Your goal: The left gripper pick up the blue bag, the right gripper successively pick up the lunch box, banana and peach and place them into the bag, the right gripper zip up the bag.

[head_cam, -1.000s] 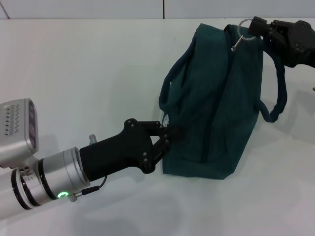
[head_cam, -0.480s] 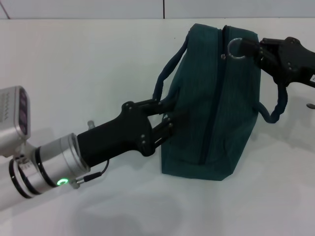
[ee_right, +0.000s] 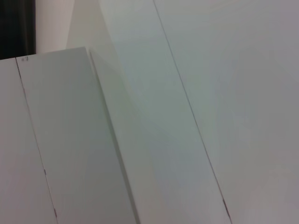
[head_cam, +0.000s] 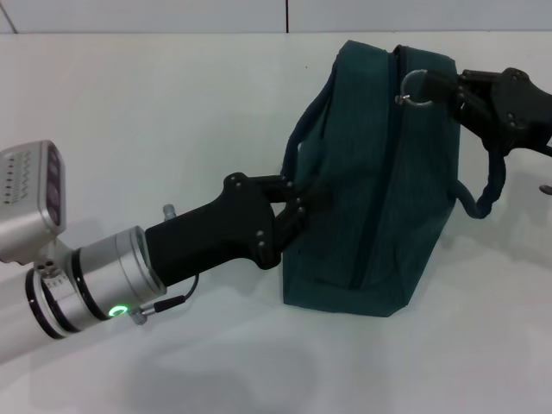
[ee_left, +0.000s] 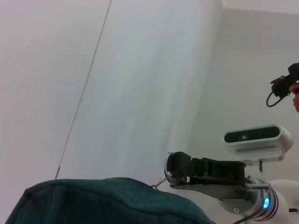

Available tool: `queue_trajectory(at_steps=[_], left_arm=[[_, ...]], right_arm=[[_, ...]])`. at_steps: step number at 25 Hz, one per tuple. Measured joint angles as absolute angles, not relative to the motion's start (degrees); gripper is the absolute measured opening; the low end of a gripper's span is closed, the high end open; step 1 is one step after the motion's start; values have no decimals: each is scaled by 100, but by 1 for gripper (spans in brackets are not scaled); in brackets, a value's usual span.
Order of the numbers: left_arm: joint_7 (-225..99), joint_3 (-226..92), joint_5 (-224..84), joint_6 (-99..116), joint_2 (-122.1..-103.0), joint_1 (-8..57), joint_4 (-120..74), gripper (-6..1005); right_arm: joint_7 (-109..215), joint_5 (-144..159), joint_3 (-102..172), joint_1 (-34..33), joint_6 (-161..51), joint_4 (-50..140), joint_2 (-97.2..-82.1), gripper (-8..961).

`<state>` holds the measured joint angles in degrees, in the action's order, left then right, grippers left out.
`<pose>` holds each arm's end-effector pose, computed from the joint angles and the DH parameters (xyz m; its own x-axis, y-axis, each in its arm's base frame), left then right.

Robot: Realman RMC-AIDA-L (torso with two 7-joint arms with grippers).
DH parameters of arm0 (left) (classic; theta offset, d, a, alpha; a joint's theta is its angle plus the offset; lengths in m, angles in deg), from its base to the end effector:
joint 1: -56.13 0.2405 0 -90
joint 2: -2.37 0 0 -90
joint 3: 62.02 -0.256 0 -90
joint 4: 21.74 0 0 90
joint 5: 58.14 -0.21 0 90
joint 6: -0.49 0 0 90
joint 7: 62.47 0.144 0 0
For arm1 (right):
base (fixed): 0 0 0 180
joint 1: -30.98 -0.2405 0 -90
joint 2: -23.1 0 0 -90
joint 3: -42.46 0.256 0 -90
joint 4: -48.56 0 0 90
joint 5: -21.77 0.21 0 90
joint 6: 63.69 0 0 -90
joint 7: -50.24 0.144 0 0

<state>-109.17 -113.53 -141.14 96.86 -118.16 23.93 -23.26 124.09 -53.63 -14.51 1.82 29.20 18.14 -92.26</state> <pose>-0.2293 0.2698 -0.0715 0.5046 0.2041 0.8389 0.4098 -0.9118 -0.0247 0.2175 0.3368 0.0244 0.5455 -0.1676 -0.8212 -0.4048 -0.9106 -0.0831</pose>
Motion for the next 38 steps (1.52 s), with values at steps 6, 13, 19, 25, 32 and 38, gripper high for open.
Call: queue_trajectory(at_steps=[6,13,19,25,32,38], left_arm=[[-10931,-11352,-14117,9715,-11794,2456,-2329,54],[-11021,-11374,-14180,9793,-11738,2502,-2440,54],[-11521,-11387,-14413,10100,-11711,2858,-3294,54],[-11559,-11388,-14477,10232,-11709,2991,-3402,54],[-11548,-11387,-14480,10232,-11655,3014,-3404,55],[-11546,-11336,-14443,10228,-11614,3052,-3410,55]], right_arm=[[12327,-5317,-1413,204,2938,1815,-9223,47],[12288,-5306,-1437,254,3257,1815,-9226,48],[12178,-5247,-1306,268,3152,1821,-9221,49],[12177,-5224,-1102,269,2536,1827,-9219,50],[12099,-5178,-1097,319,2052,1860,-9238,51],[12079,-5139,-1096,332,2194,2038,-9233,52]])
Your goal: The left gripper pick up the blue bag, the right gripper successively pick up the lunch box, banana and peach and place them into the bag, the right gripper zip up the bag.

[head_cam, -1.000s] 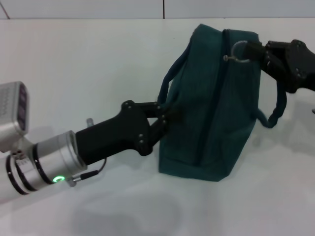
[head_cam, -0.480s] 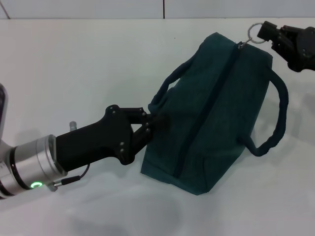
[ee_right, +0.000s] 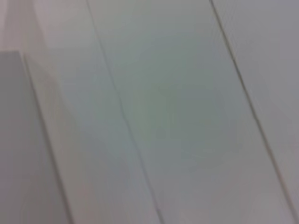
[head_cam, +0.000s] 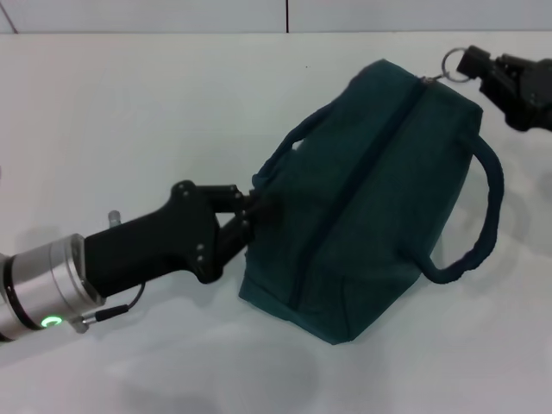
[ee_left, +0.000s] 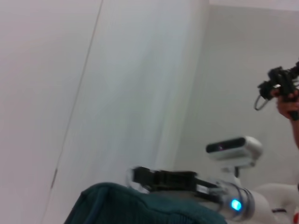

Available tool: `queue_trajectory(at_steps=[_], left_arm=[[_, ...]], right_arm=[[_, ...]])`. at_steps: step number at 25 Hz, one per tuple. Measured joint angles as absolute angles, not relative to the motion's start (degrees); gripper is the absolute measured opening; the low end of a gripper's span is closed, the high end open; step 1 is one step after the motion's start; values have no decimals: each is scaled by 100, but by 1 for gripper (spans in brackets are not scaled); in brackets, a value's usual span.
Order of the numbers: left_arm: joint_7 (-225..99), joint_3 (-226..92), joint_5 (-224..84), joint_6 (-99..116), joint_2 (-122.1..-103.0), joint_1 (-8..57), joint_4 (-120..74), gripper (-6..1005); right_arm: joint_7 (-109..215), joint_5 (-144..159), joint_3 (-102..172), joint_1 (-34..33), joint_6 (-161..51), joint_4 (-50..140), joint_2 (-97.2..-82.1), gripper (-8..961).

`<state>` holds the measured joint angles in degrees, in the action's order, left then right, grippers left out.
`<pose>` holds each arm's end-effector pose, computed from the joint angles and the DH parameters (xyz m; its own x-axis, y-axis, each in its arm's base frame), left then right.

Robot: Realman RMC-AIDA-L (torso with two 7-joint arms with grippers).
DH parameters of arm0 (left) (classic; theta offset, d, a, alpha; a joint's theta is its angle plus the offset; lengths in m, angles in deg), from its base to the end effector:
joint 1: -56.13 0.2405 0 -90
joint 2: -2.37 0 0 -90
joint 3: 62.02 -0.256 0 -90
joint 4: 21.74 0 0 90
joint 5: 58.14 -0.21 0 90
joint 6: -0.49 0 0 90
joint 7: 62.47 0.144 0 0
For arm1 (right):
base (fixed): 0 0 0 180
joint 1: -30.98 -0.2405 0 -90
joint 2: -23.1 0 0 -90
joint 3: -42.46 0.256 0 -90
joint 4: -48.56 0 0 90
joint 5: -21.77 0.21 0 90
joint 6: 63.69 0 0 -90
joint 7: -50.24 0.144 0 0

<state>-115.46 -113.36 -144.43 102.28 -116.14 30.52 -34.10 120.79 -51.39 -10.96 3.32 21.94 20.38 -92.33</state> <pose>-0.2526 0.2597 -0.0354 0.5284 0.1840 0.8288 0.3738 -0.9269 -0.0326 0.2443 0.3483 0.0316 0.5272 -0.1412 -0.8379 -0.5433 -0.8142 -0.2047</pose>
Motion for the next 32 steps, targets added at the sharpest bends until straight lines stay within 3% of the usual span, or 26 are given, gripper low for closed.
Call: queue_trajectory(at_steps=[9,15,32], left_arm=[[-11563,-10888,-14407,10207,-11588,3231,-3767,55],[-11582,-10929,-14469,10219,-11528,3255,-3904,54],[-11580,-10912,-14480,10171,-11569,3236,-3894,106]], right_arm=[[12027,-5018,-1055,611,3271,2420,-9240,54],[12055,-4882,-905,692,2819,2475,-9187,55],[12028,-5279,-1342,489,1196,2771,-9223,58]])
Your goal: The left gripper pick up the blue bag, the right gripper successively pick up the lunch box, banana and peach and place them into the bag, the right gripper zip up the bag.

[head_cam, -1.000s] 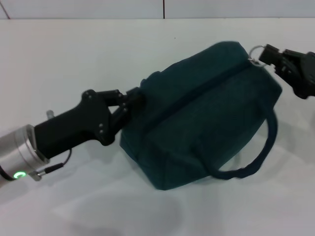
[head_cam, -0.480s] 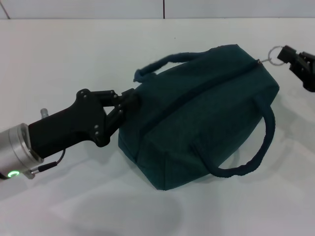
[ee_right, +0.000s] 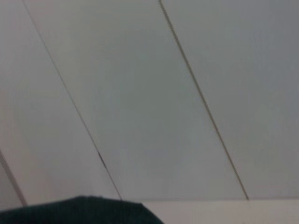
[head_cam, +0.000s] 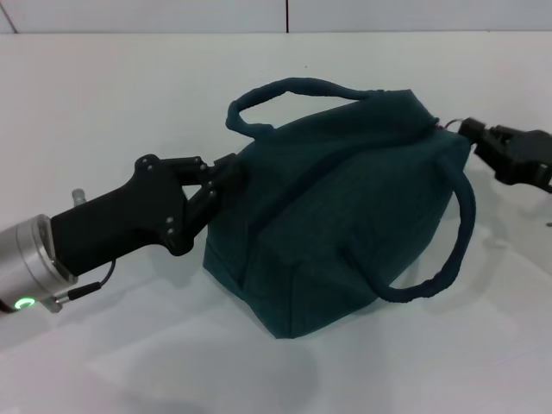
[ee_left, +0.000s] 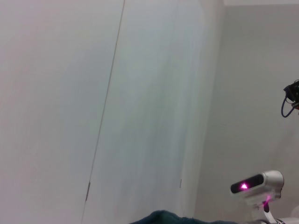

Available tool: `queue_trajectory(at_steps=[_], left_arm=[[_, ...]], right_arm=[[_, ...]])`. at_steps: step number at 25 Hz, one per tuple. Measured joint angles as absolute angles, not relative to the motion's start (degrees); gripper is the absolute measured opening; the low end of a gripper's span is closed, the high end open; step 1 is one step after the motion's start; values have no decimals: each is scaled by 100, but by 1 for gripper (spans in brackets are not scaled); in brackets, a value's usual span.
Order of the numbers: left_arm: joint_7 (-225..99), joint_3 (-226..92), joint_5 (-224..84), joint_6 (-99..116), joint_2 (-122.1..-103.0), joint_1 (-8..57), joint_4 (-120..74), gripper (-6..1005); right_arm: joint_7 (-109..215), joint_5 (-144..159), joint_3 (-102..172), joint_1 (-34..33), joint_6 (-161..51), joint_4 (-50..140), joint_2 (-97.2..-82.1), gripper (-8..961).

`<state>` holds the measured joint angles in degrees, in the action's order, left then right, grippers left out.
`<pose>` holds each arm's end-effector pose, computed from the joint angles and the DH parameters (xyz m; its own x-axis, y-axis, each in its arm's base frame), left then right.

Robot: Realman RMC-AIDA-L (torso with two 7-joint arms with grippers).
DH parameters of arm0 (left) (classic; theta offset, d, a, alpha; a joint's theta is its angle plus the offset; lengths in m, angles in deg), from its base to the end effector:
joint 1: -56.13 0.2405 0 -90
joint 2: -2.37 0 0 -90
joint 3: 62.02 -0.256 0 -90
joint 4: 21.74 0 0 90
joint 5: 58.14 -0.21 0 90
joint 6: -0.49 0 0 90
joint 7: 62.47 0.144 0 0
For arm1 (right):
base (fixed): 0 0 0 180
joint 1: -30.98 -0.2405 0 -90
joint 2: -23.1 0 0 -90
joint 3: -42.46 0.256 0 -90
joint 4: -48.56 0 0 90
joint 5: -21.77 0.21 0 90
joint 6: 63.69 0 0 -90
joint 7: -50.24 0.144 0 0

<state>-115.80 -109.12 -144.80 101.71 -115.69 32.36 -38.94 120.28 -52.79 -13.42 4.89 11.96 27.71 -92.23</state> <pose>-0.2619 0.2696 -0.0147 0.5469 0.1065 0.8304 0.3893 -0.9105 -0.1395 0.2894 0.3383 -0.0003 0.5353 -0.3239 -0.7801 -0.7066 -0.6778 -0.2035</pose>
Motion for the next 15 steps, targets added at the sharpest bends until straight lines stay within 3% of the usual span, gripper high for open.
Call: queue_trajectory(at_steps=[15], left_arm=[[-12083,-10868,-14123,9952,-11577,3222,-3928,164]], right_arm=[[11952,-5223,-1307,539,1710,2779,-9231,61]])
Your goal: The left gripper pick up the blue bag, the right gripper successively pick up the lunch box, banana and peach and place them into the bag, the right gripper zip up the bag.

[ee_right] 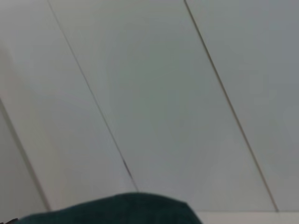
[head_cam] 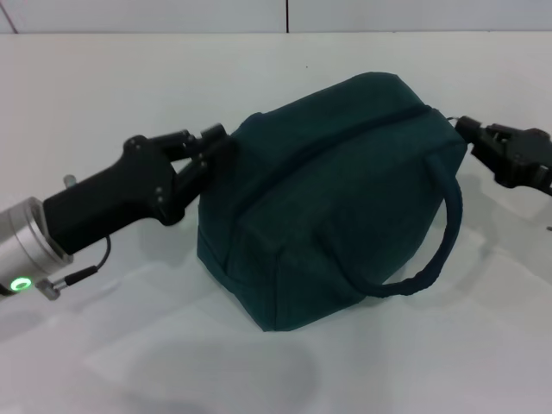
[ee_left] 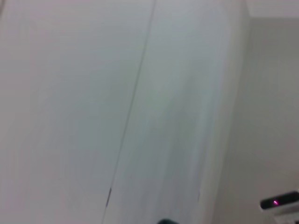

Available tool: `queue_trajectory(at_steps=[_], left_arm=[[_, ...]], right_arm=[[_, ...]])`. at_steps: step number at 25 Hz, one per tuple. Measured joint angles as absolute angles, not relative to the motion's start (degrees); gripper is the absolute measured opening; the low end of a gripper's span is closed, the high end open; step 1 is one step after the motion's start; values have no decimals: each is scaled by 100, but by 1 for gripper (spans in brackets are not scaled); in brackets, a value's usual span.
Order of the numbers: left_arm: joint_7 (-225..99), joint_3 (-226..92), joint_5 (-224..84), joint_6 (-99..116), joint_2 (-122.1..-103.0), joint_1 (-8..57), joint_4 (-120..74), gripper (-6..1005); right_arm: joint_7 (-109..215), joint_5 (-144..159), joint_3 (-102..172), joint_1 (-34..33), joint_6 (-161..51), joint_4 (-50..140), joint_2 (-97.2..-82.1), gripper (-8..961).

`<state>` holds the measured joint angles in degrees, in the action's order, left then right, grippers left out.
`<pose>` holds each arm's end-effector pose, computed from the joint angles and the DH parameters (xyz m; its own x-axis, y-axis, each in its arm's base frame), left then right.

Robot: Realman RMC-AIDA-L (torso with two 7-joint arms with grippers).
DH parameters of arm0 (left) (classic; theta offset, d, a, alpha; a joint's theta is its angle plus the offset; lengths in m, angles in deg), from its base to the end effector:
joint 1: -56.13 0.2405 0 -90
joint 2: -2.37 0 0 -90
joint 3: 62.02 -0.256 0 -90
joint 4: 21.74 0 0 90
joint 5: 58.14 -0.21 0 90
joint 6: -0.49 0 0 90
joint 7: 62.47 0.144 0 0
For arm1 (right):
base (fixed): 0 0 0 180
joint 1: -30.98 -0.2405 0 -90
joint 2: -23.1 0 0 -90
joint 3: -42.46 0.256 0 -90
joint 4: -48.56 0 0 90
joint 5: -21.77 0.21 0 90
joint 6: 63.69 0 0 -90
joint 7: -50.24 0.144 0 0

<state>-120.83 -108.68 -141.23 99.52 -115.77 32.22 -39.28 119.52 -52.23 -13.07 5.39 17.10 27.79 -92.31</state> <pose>-0.2628 0.2804 -0.0086 0.4914 0.1533 0.8573 0.4756 -0.8719 -0.1167 0.2814 0.3295 0.0023 0.5159 -0.2939 -0.8047 -0.6698 -0.7240 -0.1651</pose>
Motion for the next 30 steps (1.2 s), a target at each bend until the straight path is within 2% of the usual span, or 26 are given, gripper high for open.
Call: queue_trajectory(at_steps=[9,22,30], left_arm=[[-12331,-10876,-14000,9850,-11552,3227,-3931,232],[-12480,-10933,-14028,9781,-11595,3194,-4002,225],[-13285,-11028,-14086,10072,-11635,3177,-5010,231]], right_arm=[[11621,-5253,-938,563,1305,2952,-9229,63],[11588,-5267,-1609,343,701,3186,-9270,65],[11583,-5242,-1597,398,856,3222,-9274,67]])
